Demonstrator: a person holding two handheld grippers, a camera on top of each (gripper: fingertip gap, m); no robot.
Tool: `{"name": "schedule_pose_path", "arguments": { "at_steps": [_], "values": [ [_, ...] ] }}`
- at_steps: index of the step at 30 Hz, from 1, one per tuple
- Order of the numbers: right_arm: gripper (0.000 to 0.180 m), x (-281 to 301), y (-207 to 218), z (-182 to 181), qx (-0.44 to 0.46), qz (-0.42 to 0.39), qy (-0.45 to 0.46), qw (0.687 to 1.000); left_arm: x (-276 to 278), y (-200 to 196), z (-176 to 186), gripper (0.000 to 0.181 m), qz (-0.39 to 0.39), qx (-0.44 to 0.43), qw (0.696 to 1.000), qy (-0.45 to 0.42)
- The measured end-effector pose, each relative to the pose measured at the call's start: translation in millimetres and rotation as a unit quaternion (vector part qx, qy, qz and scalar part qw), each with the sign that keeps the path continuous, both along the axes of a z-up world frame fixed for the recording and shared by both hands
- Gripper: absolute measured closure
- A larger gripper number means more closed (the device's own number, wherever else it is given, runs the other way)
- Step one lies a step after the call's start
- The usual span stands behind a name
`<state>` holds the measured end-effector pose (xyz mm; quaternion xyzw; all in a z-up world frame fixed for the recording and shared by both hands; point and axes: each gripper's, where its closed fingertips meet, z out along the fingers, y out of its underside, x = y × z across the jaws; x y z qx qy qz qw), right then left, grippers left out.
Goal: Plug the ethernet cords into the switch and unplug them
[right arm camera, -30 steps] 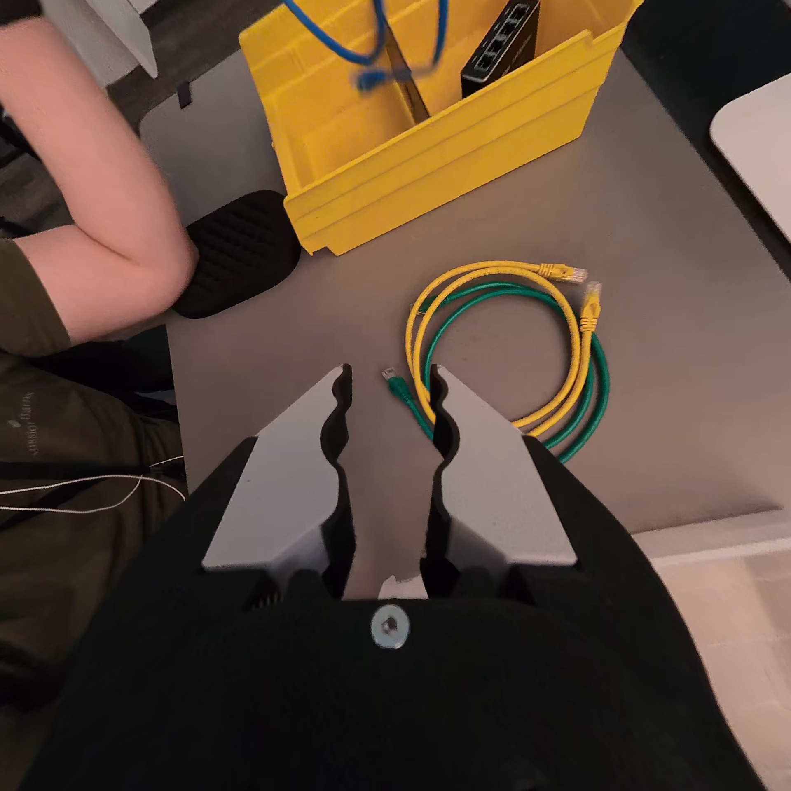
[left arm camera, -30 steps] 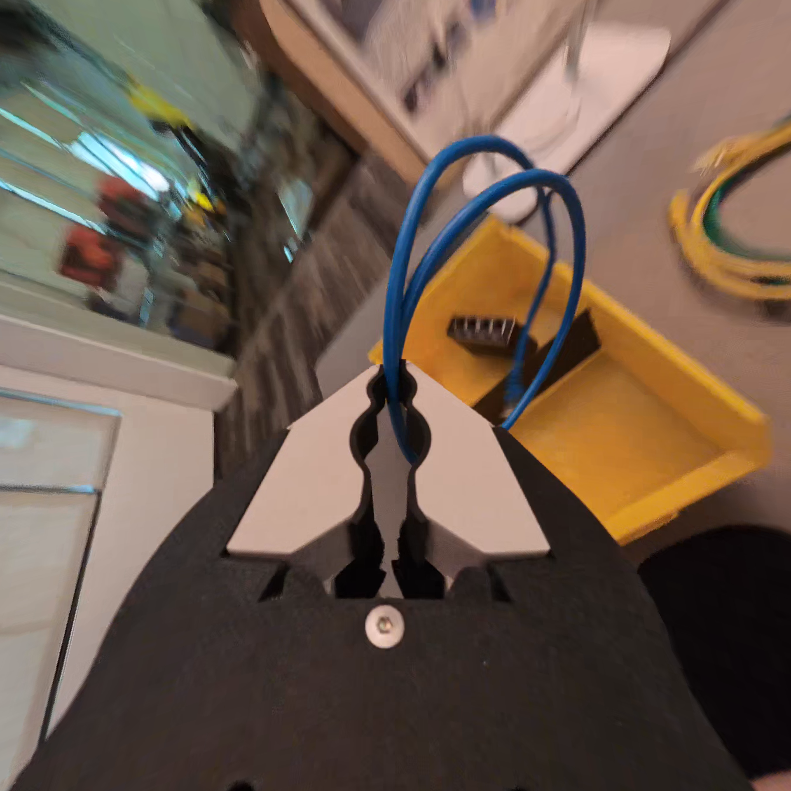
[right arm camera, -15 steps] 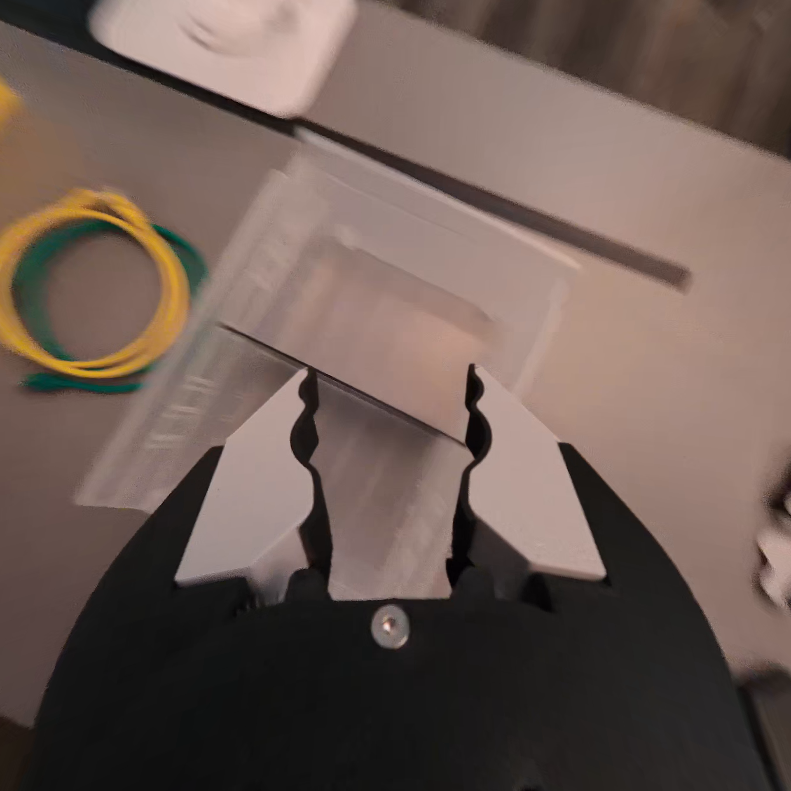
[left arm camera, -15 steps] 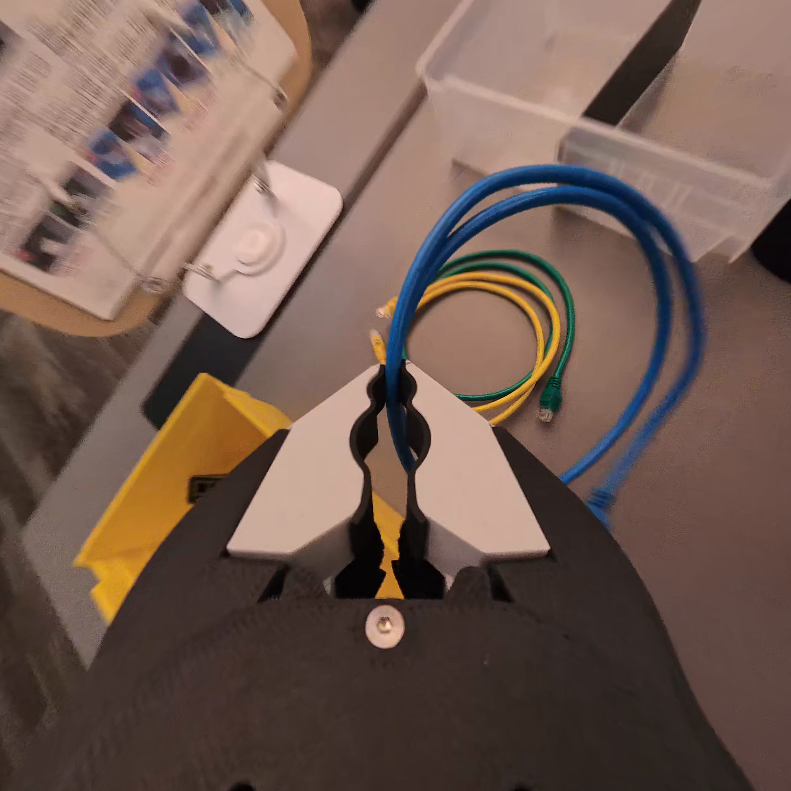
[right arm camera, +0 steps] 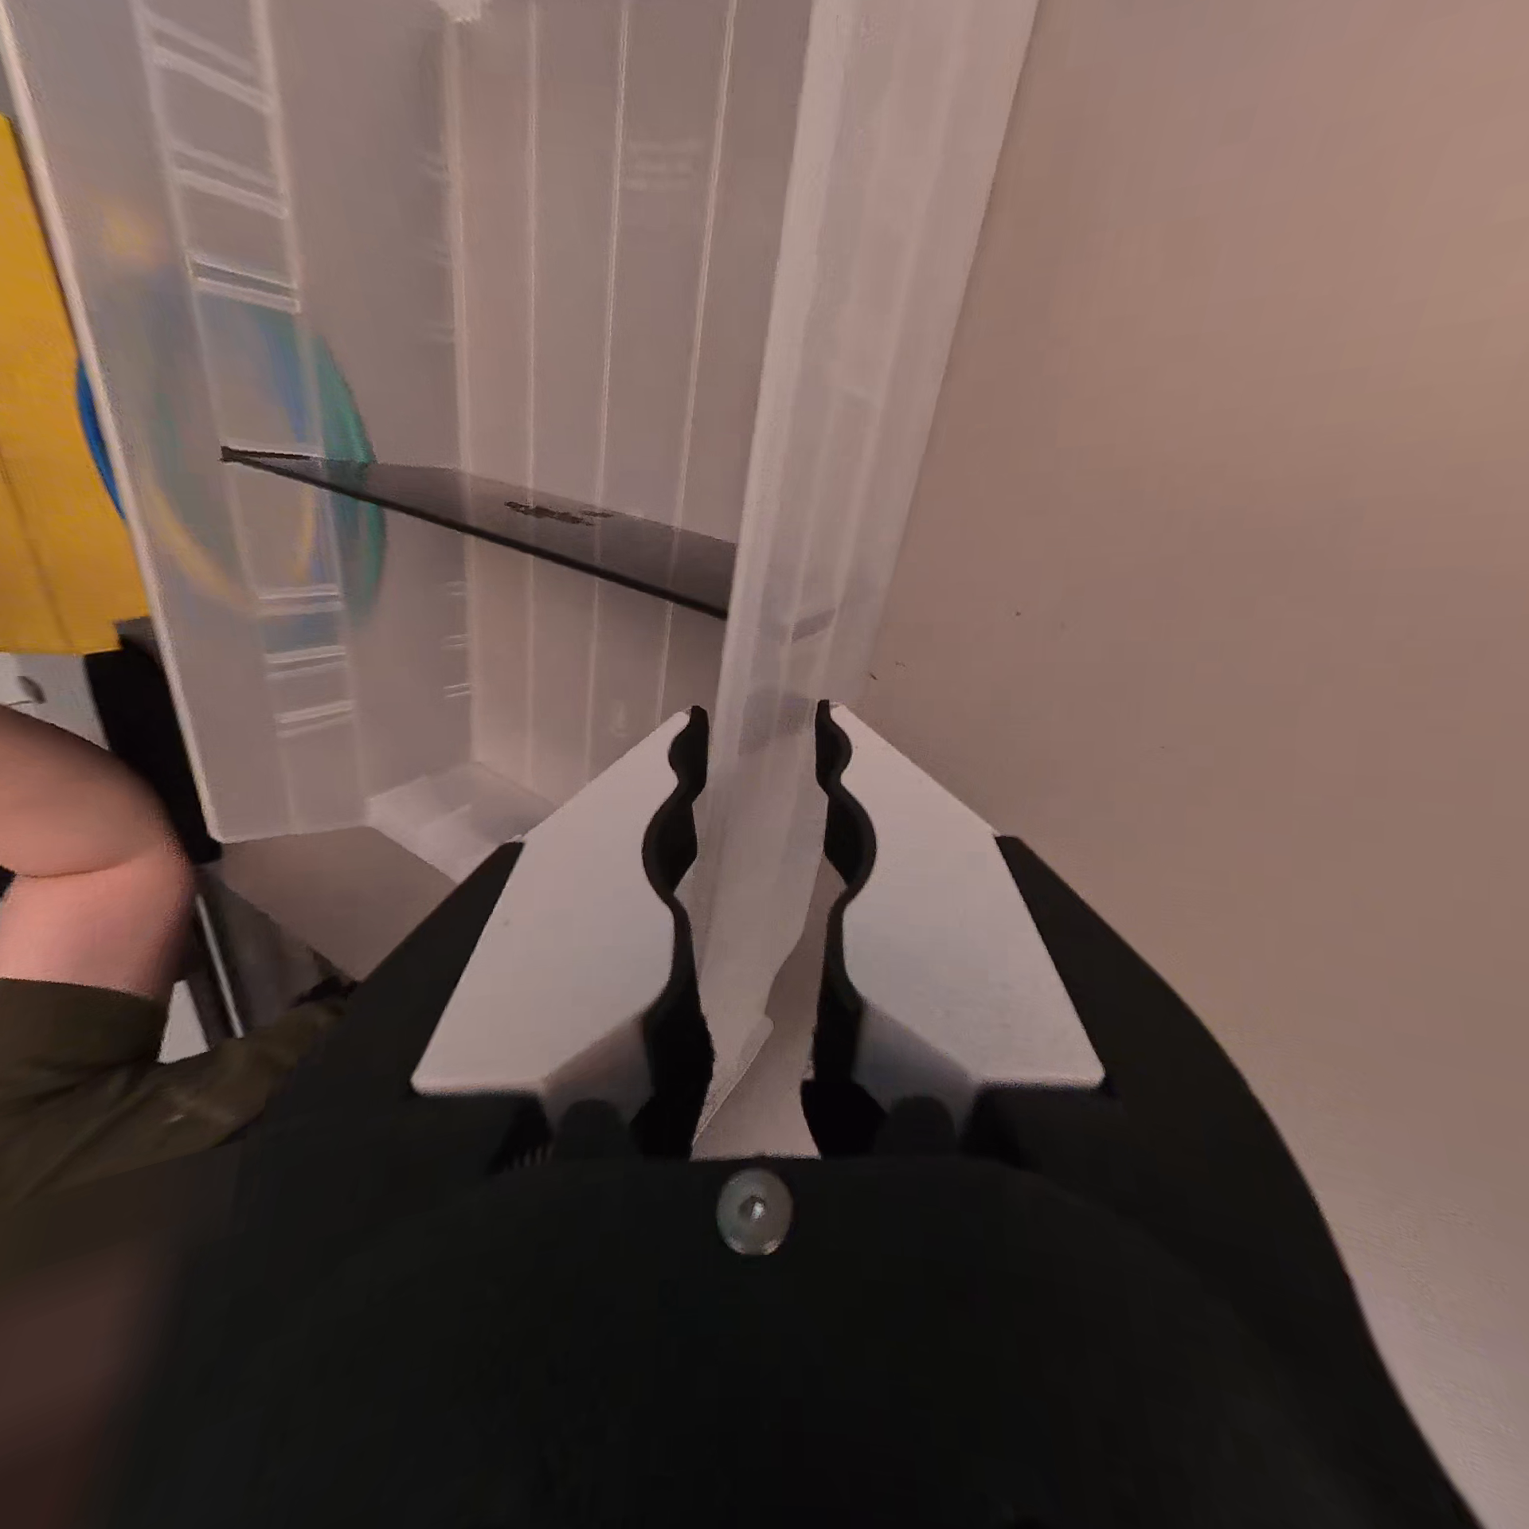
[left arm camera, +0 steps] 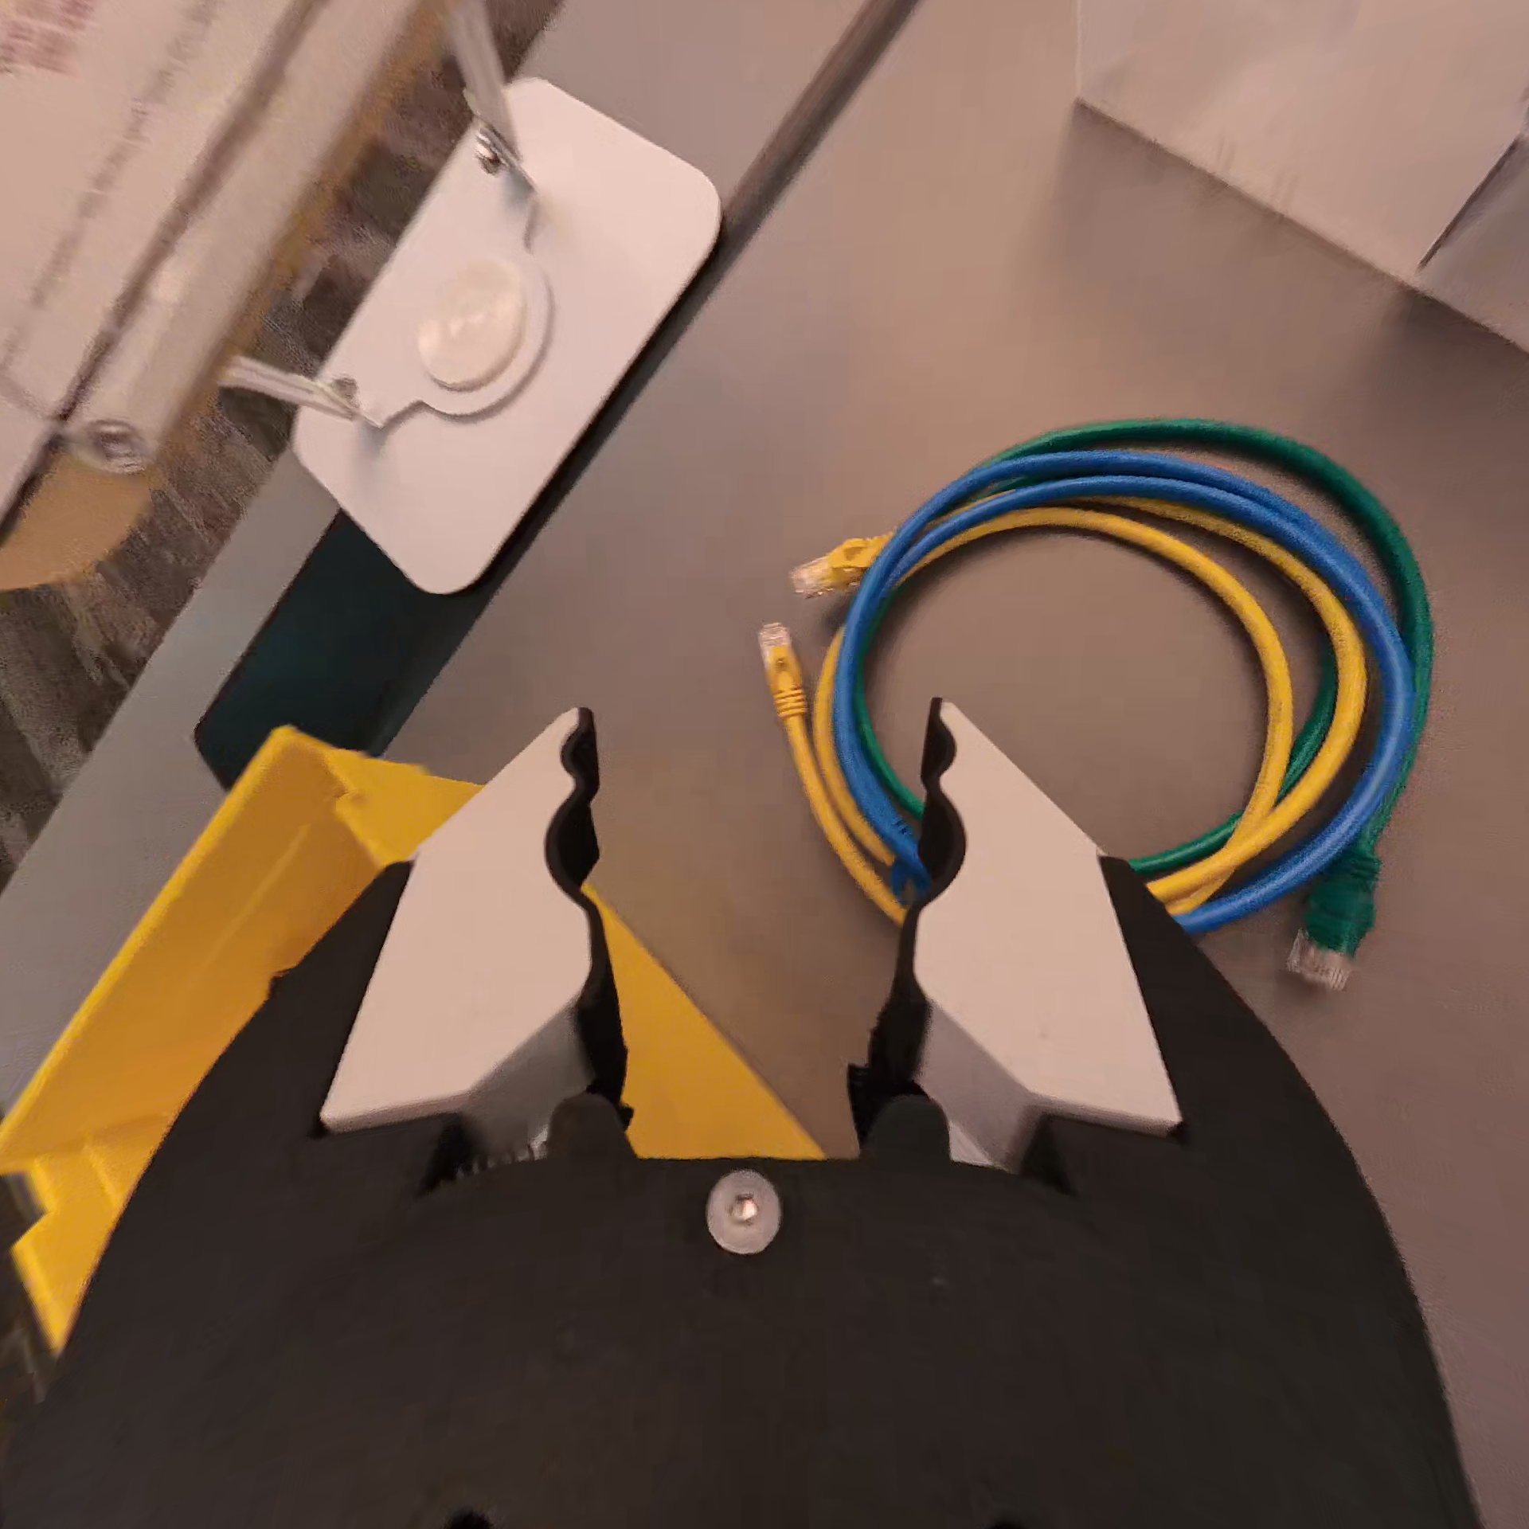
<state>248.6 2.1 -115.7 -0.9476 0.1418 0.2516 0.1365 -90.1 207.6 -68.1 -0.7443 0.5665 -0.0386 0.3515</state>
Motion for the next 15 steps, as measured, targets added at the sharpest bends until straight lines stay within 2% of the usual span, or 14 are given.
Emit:
{"name": "schedule_pose_path", "arguments": {
  "at_steps": [4,7,11,15],
  "values": [
    [0.158,14.5,-0.2,0.7,0.006,-0.033,-0.017,0.999,-60.6,37.2,49.3,0.111,0.070,0.036,0.996,-0.044],
    [0.163,37.3,-1.7,1.0,0.010,-0.078,-0.051,0.996,-118.5,71.4,60.7,0.113,0.158,0.037,0.984,-0.071],
    [0.164,55.2,-6.3,1.7,0.018,-0.126,-0.055,0.990,-157.2,101.8,36.2,0.106,0.240,-0.022,0.965,-0.100],
    [0.168,69.7,-13.3,1.6,0.008,-0.150,-0.097,0.984,-159.4,112.6,-1.9,0.093,0.293,-0.105,0.944,-0.107]
  ]
}}
